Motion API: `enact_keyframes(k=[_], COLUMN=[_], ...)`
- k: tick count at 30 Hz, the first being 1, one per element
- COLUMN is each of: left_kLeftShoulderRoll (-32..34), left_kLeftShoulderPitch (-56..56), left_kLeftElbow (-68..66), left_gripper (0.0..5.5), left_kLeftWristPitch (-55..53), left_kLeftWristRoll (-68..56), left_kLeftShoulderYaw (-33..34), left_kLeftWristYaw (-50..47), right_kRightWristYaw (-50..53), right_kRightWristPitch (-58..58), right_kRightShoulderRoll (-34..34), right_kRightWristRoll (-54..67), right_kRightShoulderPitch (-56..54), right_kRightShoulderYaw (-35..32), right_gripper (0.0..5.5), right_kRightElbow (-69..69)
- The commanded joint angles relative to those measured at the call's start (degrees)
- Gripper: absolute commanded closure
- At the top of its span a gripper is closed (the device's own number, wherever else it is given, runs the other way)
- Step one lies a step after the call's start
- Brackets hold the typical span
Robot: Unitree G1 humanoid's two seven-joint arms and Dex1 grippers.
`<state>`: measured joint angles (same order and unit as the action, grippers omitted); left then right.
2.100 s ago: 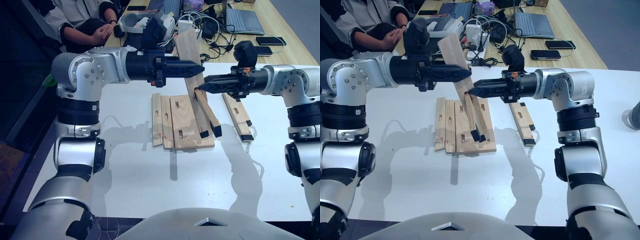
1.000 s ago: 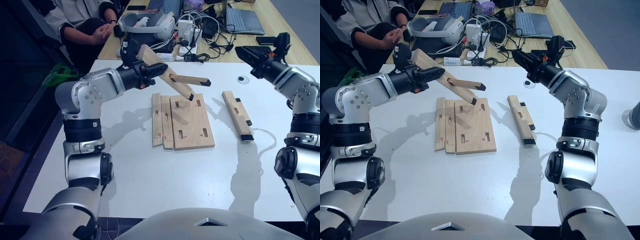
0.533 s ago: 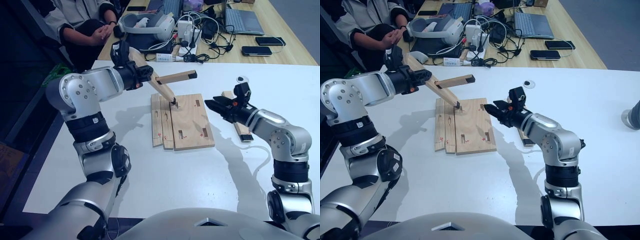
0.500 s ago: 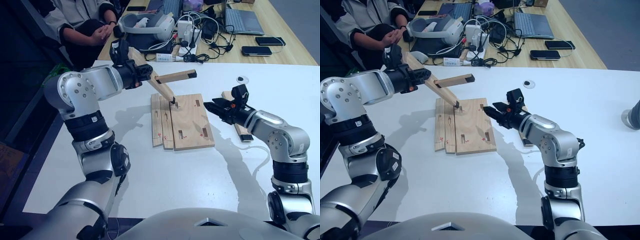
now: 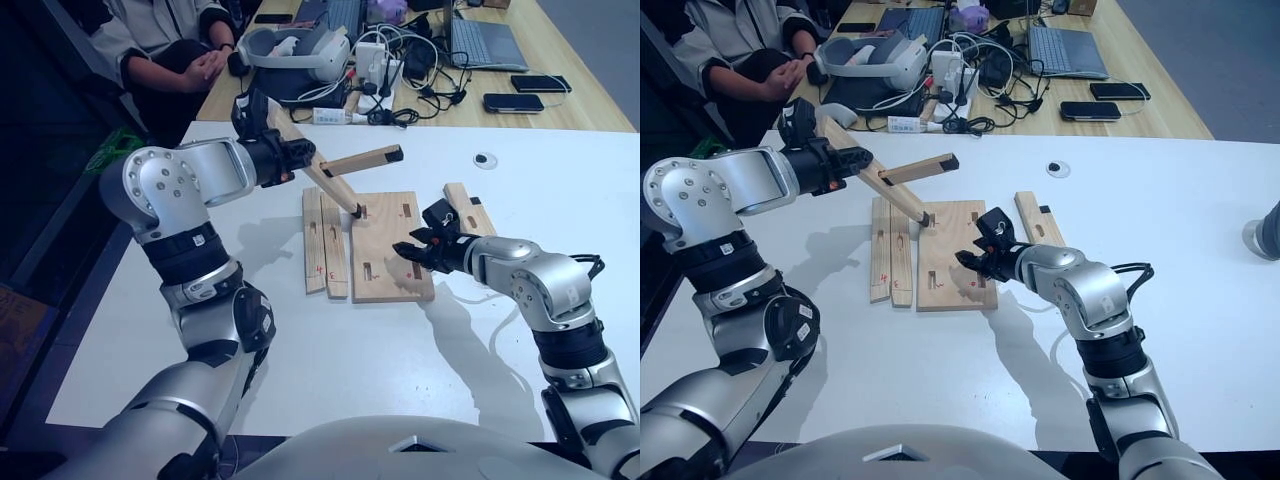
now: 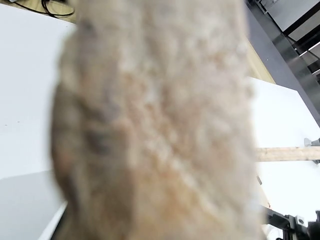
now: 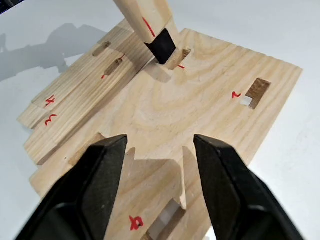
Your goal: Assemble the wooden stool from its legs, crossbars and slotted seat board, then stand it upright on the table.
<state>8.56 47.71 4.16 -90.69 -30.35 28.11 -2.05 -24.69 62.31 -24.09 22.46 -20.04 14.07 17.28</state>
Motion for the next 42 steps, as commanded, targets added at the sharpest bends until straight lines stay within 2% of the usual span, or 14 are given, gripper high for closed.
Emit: enact_keyframes(k=[1,9,20,32,35,42], left_kLeftShoulderRoll=[-1.14,-2.37,-5.41,-6.42,-5.27,-4.13], left_kLeftShoulderPitch=[0.70,0.57,5.58,3.18,2.99,3.67], left_kLeftElbow=[-2.32,-5.49,-6.65,-5.18,-6.48,-9.44], left_gripper=[4.47,4.47,4.47,4.47,4.47,4.47], left_kLeftWristPitch=[-1.80,-1.80,-1.80,-1.40,0.88,5.17], left_kLeftWristRoll=[-0.27,-3.78,-8.11,-5.50,-3.79,-1.09], left_kLeftShoulderYaw=[1.17,4.52,9.66,4.09,1.33,-0.67], left_kLeftWristYaw=[-2.40,-5.15,-8.31,-6.25,-4.59,-1.69], right_kRightWristYaw=[-2.64,-3.74,-5.27,-6.79,-7.27,-7.99], right_kRightWristPitch=[-1.20,-2.90,-4.79,-5.81,-6.22,-6.02], right_kRightShoulderRoll=[-3.69,-1.52,0.26,0.61,0.60,0.47], right_kRightWristRoll=[-2.65,-7.10,-10.58,-12.90,-13.55,-14.20], right_kRightShoulderPitch=[-0.20,-3.70,-5.03,-5.61,-5.79,-5.58], right_kRightShoulderYaw=[5.42,12.24,14.37,14.70,15.02,15.08], right_gripper=[3.00,3.00,3.00,3.00,3.00,3.00], right_kRightElbow=[1.87,-2.74,-7.73,-8.07,-8.37,-7.88])
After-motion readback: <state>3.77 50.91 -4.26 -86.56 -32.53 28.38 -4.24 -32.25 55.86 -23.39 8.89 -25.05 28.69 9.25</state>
